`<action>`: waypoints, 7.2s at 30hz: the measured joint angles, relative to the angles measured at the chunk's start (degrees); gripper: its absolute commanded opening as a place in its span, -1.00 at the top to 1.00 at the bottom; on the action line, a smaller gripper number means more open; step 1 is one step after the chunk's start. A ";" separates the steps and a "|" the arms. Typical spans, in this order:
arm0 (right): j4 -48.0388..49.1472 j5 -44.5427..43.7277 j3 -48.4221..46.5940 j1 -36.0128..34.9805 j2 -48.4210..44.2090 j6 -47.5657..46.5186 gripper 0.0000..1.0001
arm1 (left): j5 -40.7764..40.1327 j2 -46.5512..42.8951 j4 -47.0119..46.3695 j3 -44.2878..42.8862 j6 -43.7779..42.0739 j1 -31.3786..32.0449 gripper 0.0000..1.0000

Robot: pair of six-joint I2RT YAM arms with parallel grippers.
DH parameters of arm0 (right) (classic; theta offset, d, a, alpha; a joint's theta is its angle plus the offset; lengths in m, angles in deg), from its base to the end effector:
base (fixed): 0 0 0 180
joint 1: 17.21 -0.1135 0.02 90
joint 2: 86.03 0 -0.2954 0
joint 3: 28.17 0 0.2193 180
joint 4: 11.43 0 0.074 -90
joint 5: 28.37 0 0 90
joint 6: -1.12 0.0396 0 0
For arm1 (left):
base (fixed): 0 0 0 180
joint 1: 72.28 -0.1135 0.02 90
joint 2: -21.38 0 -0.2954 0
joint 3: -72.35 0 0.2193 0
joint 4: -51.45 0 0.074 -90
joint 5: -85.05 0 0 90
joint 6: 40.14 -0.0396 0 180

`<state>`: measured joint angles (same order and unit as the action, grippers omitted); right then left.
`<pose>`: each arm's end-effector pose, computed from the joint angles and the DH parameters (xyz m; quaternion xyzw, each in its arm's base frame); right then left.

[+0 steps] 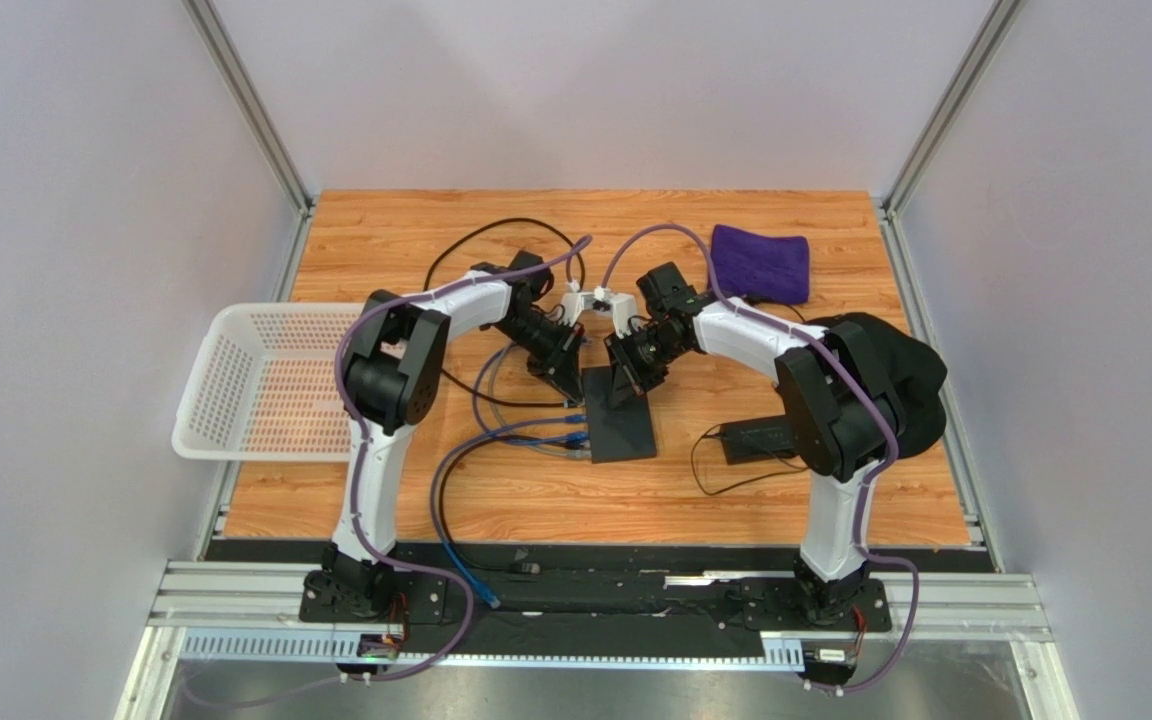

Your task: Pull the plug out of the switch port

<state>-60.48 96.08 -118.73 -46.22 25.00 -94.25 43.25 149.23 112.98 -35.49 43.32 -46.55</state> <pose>0.3116 0.1984 0.2126 -0.3281 0.8824 0.3200 0.1065 0.3674 -0.2098 0.1724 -0.2819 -0.8661 0.4127 0.0015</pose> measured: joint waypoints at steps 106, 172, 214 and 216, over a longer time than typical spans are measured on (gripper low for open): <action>3.04 -8.57 8.92 -0.22 -11.74 -5.14 0.16 | -10.47 -24.92 -6.54 -7.28 1.62 -8.17 -0.85; 4.35 -8.00 13.92 -1.31 -12.94 -5.40 1.00 | 1.07 -5.66 -4.24 8.00 -4.31 1.66 -0.11; 4.76 -8.81 13.92 -1.51 -12.96 -5.16 1.00 | 4.98 0.31 7.61 -0.55 -12.70 1.66 -0.12; 4.85 -8.90 13.99 -1.57 -12.98 -5.18 1.00 | 2.67 0.31 7.89 -1.05 -12.66 1.66 -0.11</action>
<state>-55.62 87.19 -104.74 -47.79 12.01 -99.43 45.92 149.54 120.87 -36.54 30.66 -44.89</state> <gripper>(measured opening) 0.006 0.560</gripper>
